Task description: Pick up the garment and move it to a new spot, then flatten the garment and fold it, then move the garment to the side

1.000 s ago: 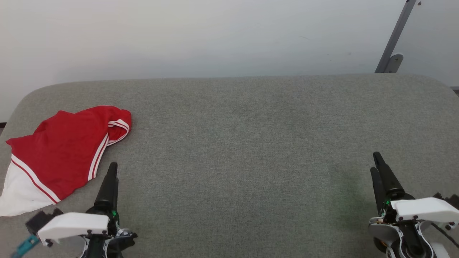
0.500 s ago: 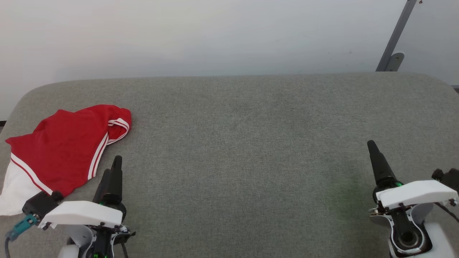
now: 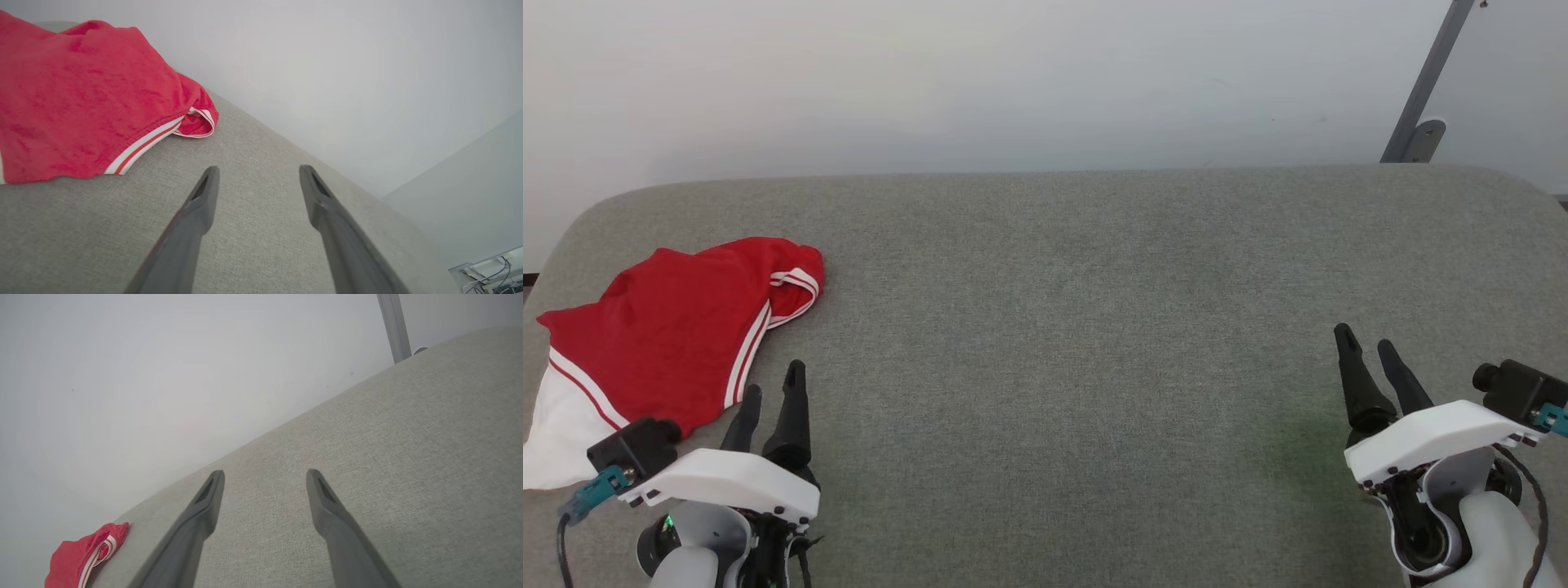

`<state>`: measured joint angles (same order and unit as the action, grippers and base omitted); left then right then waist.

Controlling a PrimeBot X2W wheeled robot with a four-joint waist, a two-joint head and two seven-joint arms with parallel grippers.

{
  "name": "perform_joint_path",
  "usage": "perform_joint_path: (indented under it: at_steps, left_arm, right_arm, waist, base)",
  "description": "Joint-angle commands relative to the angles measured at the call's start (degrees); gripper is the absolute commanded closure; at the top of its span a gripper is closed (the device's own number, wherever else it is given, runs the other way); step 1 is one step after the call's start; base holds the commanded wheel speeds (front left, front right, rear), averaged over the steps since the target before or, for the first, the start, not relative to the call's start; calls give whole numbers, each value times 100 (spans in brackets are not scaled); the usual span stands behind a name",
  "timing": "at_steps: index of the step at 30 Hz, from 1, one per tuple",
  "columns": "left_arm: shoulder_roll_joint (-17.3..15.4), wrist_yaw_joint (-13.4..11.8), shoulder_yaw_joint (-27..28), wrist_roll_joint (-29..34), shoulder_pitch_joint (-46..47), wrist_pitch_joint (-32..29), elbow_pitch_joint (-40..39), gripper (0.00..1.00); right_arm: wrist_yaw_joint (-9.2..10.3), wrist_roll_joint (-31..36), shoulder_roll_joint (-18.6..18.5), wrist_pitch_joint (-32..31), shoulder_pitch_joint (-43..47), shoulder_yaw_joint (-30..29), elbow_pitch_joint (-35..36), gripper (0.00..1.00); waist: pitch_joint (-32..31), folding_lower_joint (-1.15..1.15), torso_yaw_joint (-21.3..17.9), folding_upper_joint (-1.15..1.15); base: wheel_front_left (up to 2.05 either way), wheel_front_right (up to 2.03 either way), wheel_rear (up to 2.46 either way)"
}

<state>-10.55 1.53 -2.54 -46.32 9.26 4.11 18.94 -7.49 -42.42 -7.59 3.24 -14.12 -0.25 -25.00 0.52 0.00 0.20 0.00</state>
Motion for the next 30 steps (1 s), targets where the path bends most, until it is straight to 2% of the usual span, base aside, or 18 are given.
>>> perform_joint_path:
  at_steps: [1,14,30]
  left_arm:
    - [-55,-34,-22,183,172,64,-33,0]
    - [-223,-154,-259,1123,208,287,28,0]
    - [-281,-213,-355,1968,72,533,38,0]
  right_arm:
    - [0,246,-15,72,-178,-19,12,0]
    - [0,1294,41,347,-232,-176,43,0]
    - [0,2059,88,618,-100,-299,253,0]
  waist:
    - [3,0,2,0]
    - [63,0,4,0]
    - [74,0,22,0]
  base:
    - [0,0,0]
    - [0,0,0]
    - [0,0,0]
